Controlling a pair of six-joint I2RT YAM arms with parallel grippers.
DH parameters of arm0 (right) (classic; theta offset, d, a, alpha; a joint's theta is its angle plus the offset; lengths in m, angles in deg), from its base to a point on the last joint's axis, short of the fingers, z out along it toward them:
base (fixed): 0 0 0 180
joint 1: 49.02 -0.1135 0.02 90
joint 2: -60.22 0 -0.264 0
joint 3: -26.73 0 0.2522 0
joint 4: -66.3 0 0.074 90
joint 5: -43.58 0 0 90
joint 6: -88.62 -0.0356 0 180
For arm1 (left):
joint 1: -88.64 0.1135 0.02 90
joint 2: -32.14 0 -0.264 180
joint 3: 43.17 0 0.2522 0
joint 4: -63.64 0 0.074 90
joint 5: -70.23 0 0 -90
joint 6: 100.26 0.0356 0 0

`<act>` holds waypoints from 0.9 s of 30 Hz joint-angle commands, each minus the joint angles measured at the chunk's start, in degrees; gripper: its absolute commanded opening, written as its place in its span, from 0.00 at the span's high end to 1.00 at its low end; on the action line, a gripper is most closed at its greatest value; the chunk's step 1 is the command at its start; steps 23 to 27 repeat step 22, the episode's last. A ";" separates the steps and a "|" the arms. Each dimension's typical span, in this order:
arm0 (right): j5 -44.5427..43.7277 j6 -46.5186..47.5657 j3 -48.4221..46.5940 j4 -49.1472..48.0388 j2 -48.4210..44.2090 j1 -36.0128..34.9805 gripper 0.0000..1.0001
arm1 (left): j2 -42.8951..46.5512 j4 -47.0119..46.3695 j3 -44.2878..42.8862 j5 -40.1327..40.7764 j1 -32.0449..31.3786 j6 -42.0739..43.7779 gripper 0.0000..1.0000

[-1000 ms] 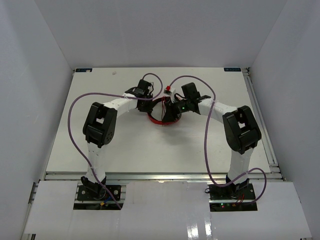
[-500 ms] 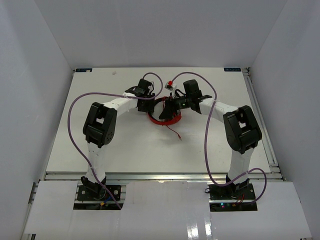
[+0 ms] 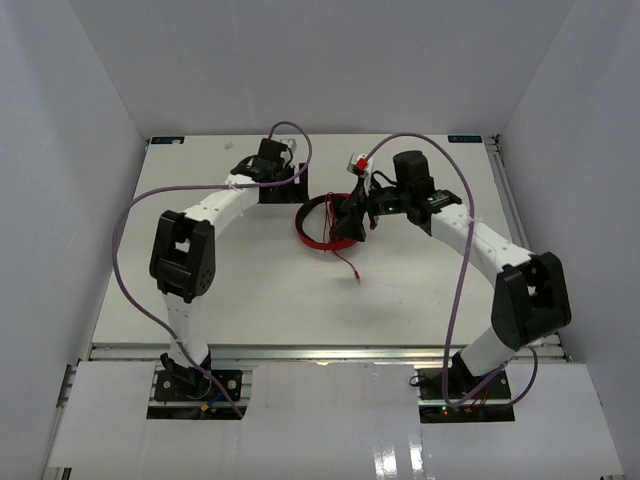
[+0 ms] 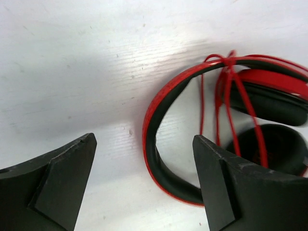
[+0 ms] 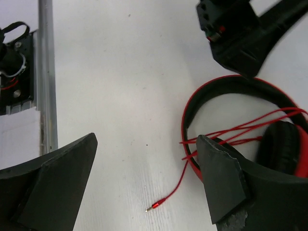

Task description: Wrap the headphones

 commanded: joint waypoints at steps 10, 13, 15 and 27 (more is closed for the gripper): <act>-48.30 -5.52 19.68 -1.51 -32.54 4.29 0.10 | 55.71 -29.87 44.41 -17.48 4.19 1.13 0.02; -54.17 -5.27 22.62 -1.56 -37.83 4.56 0.10 | 65.46 -32.44 53.85 -21.25 4.53 -1.63 0.02; -56.82 -5.56 24.03 -2.29 -41.28 4.80 0.10 | 69.34 -31.97 57.69 -21.94 4.63 -3.06 0.02; -57.42 -3.92 24.69 -1.83 -45.49 6.25 0.10 | 73.51 -29.91 61.17 -21.22 4.79 -3.29 0.02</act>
